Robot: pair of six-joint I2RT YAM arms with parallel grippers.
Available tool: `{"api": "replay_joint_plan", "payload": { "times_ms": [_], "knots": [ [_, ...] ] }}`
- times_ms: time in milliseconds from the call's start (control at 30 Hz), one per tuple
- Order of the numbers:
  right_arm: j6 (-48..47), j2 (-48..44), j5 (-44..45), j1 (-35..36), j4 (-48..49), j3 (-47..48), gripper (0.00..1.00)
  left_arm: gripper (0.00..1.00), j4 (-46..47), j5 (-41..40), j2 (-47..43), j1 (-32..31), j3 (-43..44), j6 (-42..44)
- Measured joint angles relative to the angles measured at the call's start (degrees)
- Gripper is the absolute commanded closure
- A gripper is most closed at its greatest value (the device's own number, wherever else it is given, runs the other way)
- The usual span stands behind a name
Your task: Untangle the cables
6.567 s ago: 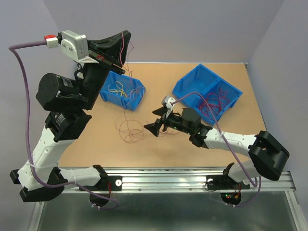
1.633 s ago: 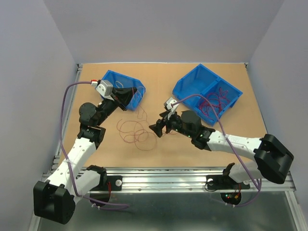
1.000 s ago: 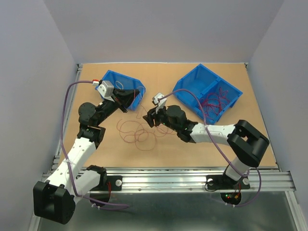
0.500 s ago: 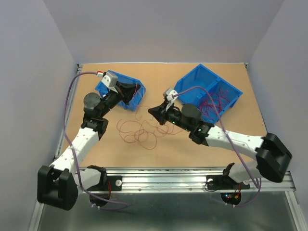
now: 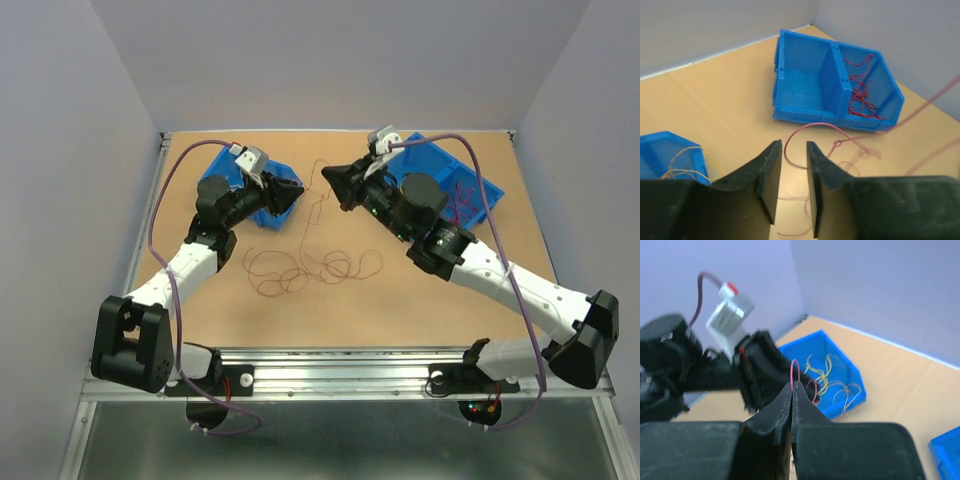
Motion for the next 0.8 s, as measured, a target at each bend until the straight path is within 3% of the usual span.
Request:
{"api": "replay_joint_plan", "payload": {
  "times_ms": [167, 267, 533, 800],
  "knots": [
    [-0.57, 5.09, 4.90, -0.59, -6.19, 13.68, 0.99, 0.26, 0.17, 1.84, 0.70, -0.94, 0.11, 3.02],
    [-1.40, 7.89, 8.28, -1.09, -8.26, 21.53, 0.99, 0.20, 0.20, 1.81, 1.14, -1.95, 0.11, 4.59],
    [-4.11, 15.21, 15.96, -5.88, -10.27, 35.15, 0.99, 0.17, 0.17, 0.90, 1.14, -2.91, 0.11, 6.99],
    [-4.33, 20.02, 16.96, -14.60, -12.17, 42.21, 1.00, 0.17, -0.07, -3.23, 1.14, -2.91, 0.11, 7.17]
  ]
}}
